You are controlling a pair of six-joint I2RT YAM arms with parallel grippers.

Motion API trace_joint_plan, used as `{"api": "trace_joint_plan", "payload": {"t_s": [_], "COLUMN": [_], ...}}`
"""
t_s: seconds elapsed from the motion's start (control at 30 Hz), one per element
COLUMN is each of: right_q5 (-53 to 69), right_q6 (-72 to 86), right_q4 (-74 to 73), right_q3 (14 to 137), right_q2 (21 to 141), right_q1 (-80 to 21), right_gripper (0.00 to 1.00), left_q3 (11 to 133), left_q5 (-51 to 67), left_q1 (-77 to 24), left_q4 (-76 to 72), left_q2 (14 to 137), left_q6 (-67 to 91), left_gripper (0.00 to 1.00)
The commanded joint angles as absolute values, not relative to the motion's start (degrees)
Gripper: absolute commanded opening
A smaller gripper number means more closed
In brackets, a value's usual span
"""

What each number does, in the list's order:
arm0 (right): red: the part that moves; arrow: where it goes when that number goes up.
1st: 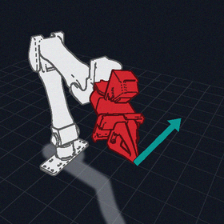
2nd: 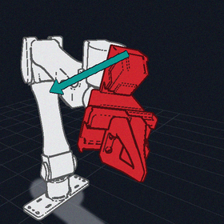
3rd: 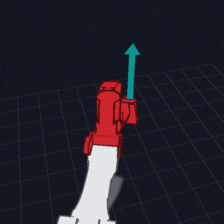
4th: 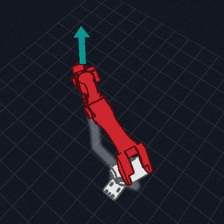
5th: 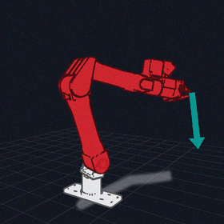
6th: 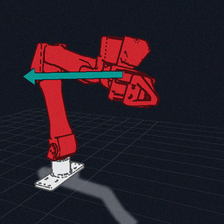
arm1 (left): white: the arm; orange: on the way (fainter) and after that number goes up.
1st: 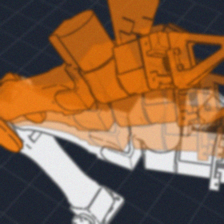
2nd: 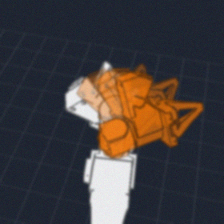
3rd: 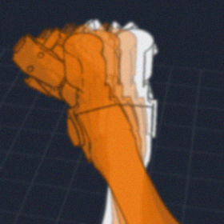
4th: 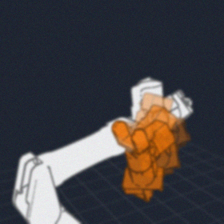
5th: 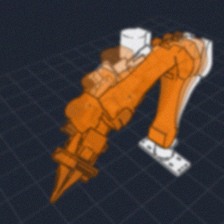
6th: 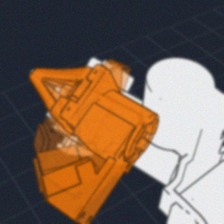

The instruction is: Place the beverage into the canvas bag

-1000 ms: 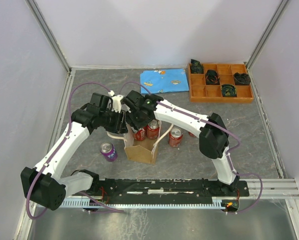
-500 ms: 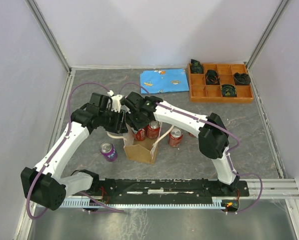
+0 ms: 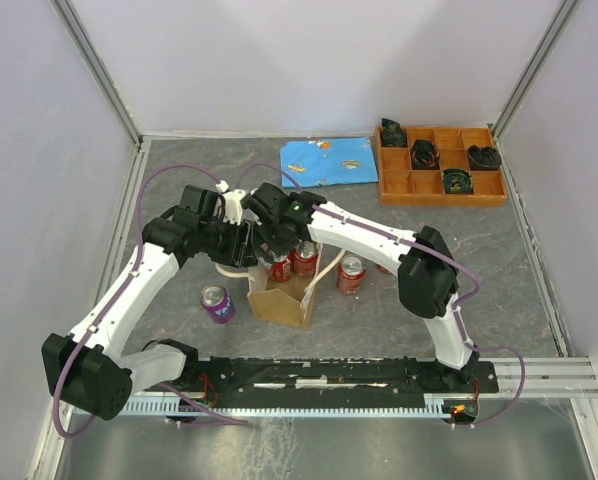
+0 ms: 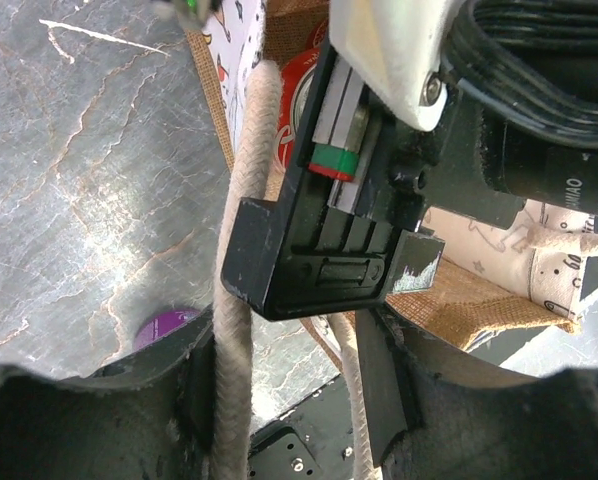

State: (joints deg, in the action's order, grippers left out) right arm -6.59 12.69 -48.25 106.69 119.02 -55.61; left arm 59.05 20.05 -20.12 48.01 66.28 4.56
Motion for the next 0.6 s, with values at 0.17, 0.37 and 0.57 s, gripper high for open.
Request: {"api": "trace_joint_plan", "payload": {"t_s": [0.17,0.37,0.57], "right_q5": [-7.84,-8.74,-8.28], "right_q6": [11.95,12.04,12.47], "right_q4": [-47.46,-48.23,-49.34], "right_q3": [108.92,109.20,110.57], "right_q2": [110.36,108.03,107.75], "right_q1": [-56.23,-56.24,-56.25], "right_gripper": [0.98,0.90,0.70], "left_q3": [60.98,60.64,60.03], "left_q5": [23.53,24.55,25.41], "left_q1": [-20.39,-20.34,-20.39], "left_q4": [44.20,43.21,43.66], "left_q2": [63.74,61.09,59.70], "left_q6": [4.86,4.17,2.48], "left_gripper": [0.55,0.54,0.49]}}
